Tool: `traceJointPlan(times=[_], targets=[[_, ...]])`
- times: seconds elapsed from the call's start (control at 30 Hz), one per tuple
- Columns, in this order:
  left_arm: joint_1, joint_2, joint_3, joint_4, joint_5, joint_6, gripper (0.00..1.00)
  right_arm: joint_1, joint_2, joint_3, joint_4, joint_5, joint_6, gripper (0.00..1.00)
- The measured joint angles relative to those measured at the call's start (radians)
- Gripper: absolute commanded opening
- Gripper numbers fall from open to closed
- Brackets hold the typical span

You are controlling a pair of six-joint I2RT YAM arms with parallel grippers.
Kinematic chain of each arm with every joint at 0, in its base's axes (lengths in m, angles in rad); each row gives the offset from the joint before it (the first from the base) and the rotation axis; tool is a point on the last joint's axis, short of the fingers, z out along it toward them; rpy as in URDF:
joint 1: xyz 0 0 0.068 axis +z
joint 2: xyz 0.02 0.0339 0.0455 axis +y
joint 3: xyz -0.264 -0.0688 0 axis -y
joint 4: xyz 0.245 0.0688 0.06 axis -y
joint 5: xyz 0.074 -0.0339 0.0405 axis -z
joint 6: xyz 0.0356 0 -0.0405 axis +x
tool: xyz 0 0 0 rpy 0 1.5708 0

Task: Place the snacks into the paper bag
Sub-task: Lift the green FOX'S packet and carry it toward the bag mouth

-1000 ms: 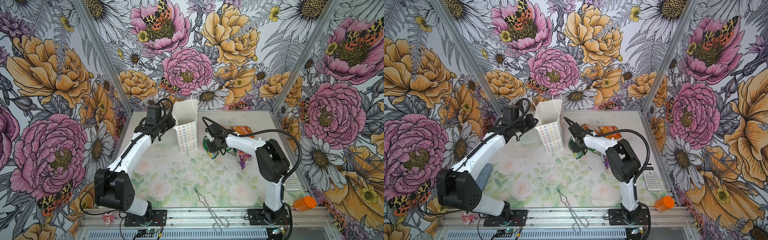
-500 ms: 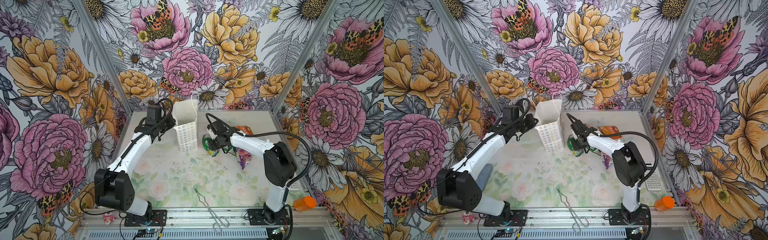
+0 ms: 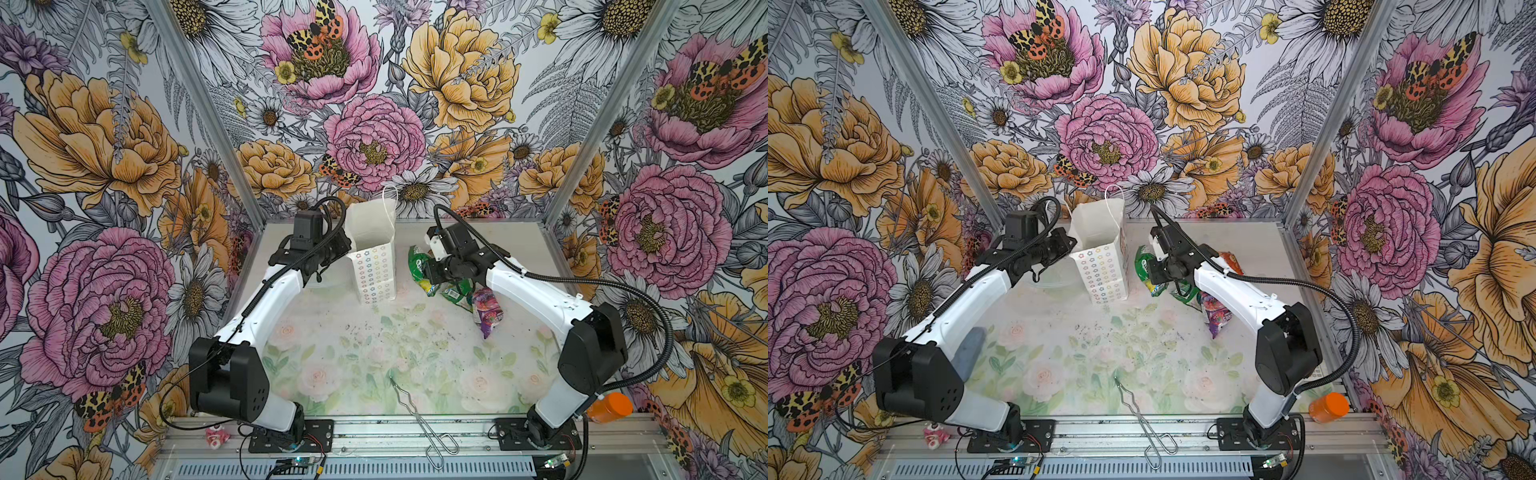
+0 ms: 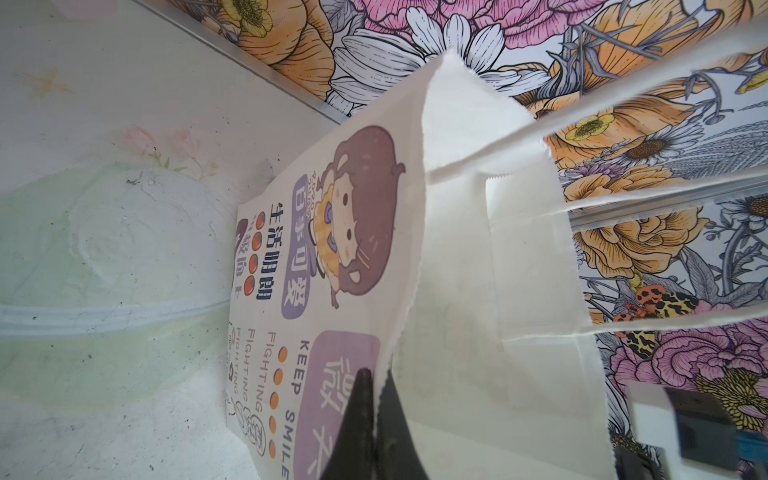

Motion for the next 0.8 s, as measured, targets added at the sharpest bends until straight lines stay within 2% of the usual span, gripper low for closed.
traceJointPlan(times=[0.23,0.53,0.8], targets=[[0.000,0.000,0.000,0.000,0.000,0.000,0.00,-0.006,-0.046,0.139,-0.001,-0.014,0.010,0.00],[-0.001,-0.011,-0.006,0.002,0.000,0.000,0.00,-0.004,-0.047,0.362,0.000,-0.023,0.048,0.00],[-0.001,-0.028,-0.023,0.008,0.000,-0.003,0.00,0.063,-0.012,0.507,0.080,-0.018,0.081,0.00]])
